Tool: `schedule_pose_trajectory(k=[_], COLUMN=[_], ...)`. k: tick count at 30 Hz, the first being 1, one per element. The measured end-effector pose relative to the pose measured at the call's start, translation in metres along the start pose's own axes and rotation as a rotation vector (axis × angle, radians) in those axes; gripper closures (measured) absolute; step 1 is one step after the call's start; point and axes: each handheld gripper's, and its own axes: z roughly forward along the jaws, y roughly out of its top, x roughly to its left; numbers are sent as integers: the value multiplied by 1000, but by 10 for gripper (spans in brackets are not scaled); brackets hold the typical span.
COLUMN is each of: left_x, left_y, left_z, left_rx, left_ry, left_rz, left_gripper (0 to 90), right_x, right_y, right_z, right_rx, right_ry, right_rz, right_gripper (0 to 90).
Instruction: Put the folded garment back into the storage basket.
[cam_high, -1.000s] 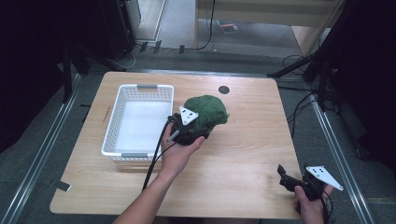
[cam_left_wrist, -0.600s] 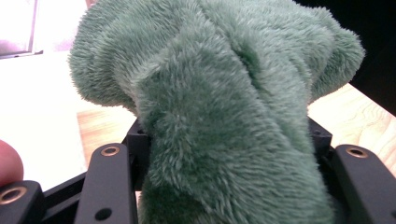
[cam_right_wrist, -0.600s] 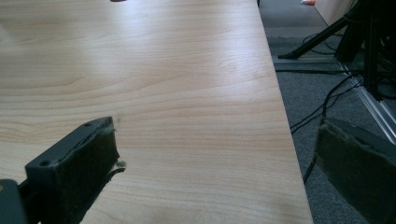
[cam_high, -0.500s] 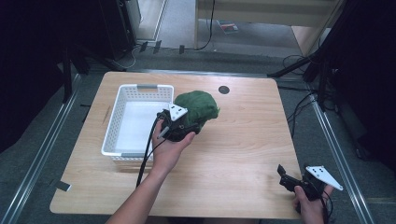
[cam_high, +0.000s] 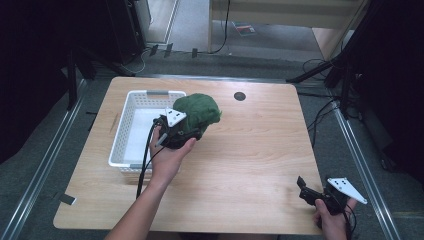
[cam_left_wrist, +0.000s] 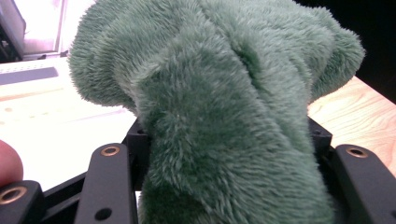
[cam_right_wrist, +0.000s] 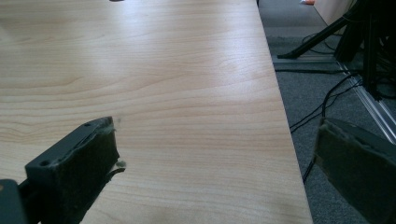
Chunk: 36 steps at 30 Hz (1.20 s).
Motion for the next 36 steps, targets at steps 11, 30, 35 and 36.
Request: schedule_pose_trajectory(k=[11, 30, 35, 36], left_x=[22, 75, 90, 94], left_y=[-1, -12, -14, -14], left_z=[-7, -10, -9, -9], left_rx=[-5, -12, -12, -9], left_ry=[30, 131, 159, 164], left_rz=[-12, -68, -79, -82], left_gripper=[414, 415, 414, 414], right_x=[0, 1, 1, 1], right_y=[0, 0, 0, 0], right_z=[0, 0, 0, 0], right_rx=[3, 7, 7, 8], right_ry=[-3, -7, -9, -9], right_rz=[3, 4, 5, 3], right_gripper=[1, 1, 1, 1])
